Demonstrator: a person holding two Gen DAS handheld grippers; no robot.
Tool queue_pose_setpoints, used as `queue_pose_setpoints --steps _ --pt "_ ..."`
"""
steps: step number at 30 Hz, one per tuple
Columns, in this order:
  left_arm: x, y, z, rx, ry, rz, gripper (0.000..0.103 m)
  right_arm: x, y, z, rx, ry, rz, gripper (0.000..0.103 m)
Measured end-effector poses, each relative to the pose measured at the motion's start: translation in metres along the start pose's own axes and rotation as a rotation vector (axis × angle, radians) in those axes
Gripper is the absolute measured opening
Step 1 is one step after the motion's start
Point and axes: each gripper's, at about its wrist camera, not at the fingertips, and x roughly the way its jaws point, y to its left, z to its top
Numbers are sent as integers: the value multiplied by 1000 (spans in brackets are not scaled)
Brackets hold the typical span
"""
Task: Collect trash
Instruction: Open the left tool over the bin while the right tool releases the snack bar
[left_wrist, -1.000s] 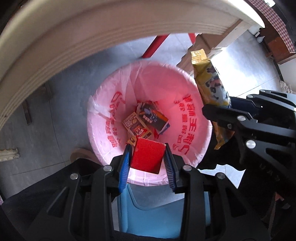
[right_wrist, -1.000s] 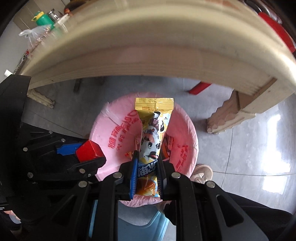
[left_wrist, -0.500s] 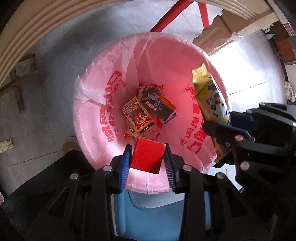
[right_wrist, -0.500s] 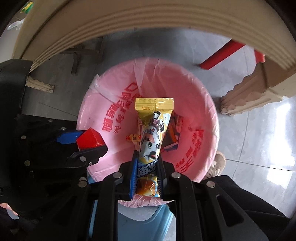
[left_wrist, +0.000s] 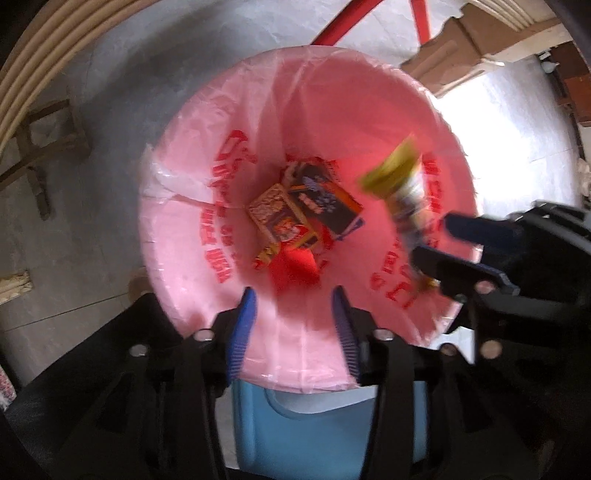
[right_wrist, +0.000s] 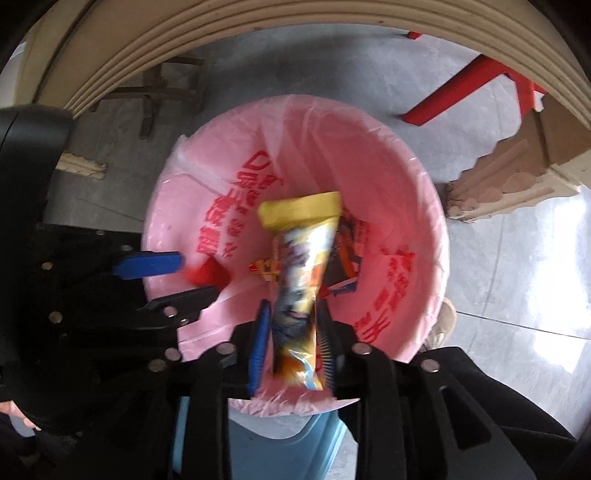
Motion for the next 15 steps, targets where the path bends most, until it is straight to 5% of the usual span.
queue_pose_setpoints --steps 6,15 --pt "0 13 4 -63 -2 -8 60 -7 -13 2 65 -34 8 60" --pt "-1 12 4 -68 -5 8 61 -7 -15 2 79 -27 13 61"
